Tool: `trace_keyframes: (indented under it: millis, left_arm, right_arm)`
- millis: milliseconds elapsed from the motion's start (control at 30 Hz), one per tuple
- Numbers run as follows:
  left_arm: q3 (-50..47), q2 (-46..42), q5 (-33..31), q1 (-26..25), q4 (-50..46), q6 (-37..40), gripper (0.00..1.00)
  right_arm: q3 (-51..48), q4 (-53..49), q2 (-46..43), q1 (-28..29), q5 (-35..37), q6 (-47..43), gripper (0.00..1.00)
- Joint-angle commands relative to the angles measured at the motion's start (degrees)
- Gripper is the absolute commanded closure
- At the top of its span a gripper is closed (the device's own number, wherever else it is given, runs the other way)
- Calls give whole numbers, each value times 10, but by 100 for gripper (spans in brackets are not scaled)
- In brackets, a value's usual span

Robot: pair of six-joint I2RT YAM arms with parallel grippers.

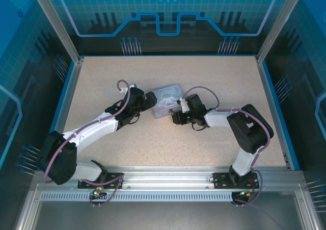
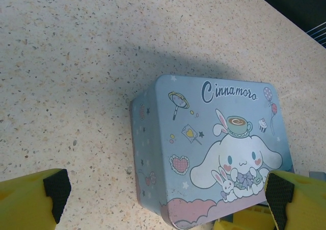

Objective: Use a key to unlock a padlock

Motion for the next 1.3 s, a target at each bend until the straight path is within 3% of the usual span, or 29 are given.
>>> trace_keyframes:
  millis: [0,267,533,1267]
  left_arm:
    - [22,6,-3,5,-19,12,1]
    - [33,17,2,5,-33,10,1]
    - [41,27,1,5,-40,11,1]
    - [138,151,23,4,-141,56,1]
  right_arm:
    - [3,-13,13,2,-8,-6,65]
    - [-5,-9,6,-4,-15,-2,72]
    - [-11,-7,-3,-10,-24,3,88]
    - [-47,43,-14,-35,-65,57,89]
